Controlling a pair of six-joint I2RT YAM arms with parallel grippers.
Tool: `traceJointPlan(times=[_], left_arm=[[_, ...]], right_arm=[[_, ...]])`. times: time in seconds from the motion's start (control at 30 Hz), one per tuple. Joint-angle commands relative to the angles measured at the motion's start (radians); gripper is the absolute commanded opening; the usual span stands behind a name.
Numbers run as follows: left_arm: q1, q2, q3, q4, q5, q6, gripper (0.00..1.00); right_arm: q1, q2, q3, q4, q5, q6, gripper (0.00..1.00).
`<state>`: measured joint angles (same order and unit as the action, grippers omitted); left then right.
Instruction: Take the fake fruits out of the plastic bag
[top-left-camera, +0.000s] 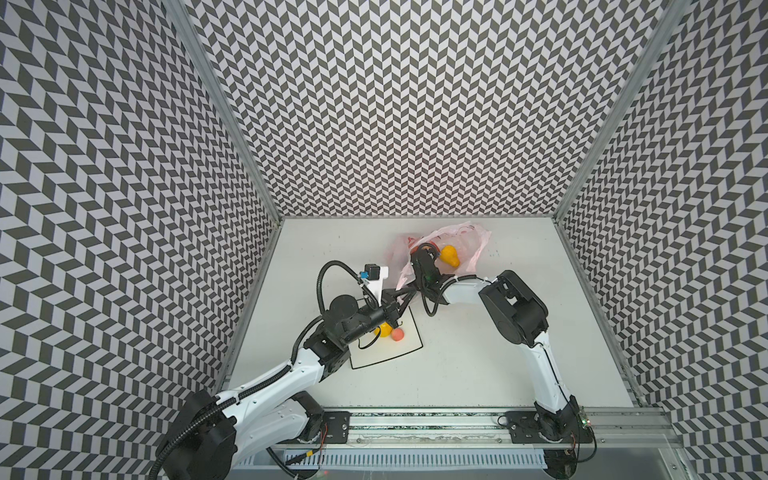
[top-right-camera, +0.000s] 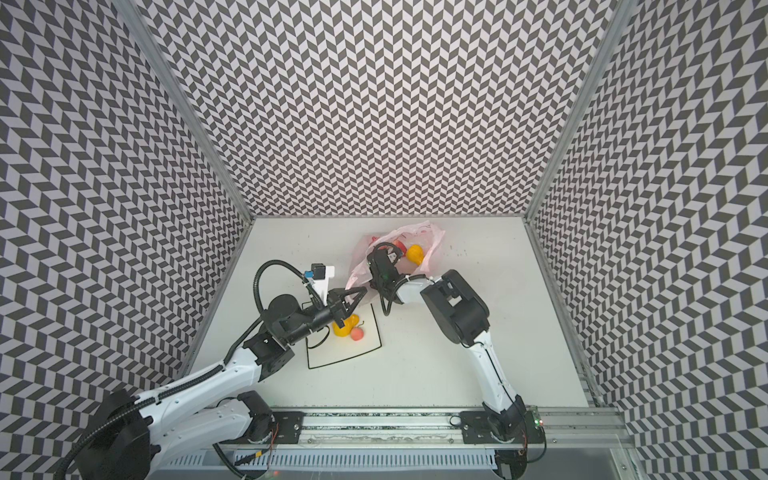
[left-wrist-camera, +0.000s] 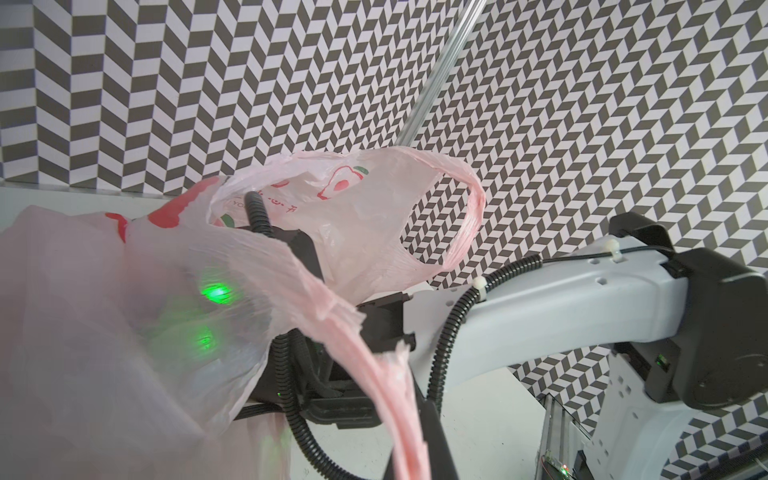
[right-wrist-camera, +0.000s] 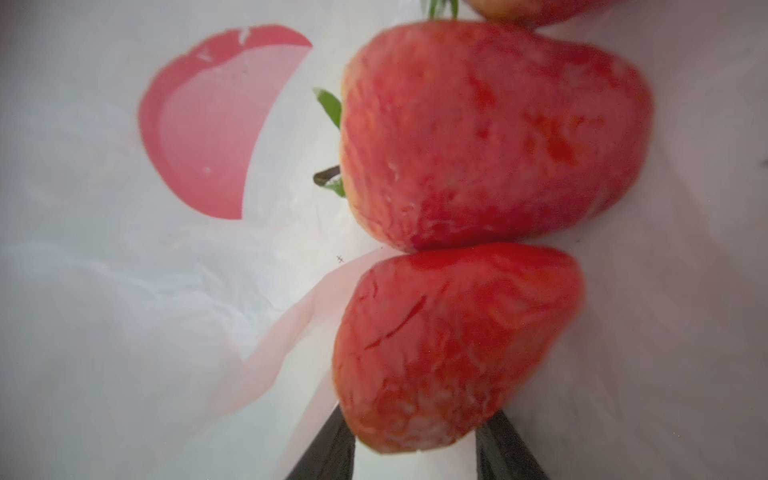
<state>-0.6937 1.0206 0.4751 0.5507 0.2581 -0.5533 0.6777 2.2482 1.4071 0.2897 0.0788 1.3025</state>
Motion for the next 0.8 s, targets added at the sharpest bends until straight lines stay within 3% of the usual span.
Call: traceJointPlan(times=[0.0, 0.37, 0.77], left_arm=[[-0.004, -0.016, -0.007, 0.006, -0.075, -0.002, 0.00], [-0.004, 0.047, -0.028, 0.088, -0.159, -0.021, 0.00], [-0.003, 0.079, -0.043, 0.123, -0.162, -0.021, 0.00]], right_arm=[[-0.008, -0.104, -0.064, 0.016, 0.017, -0.091, 0.45], [-0.043, -0.323, -0.339, 0.048, -0.047, -0.239, 0.45], [-0.072, -0.473, -0.413, -0.004, -0.086, -0.332, 0.44]])
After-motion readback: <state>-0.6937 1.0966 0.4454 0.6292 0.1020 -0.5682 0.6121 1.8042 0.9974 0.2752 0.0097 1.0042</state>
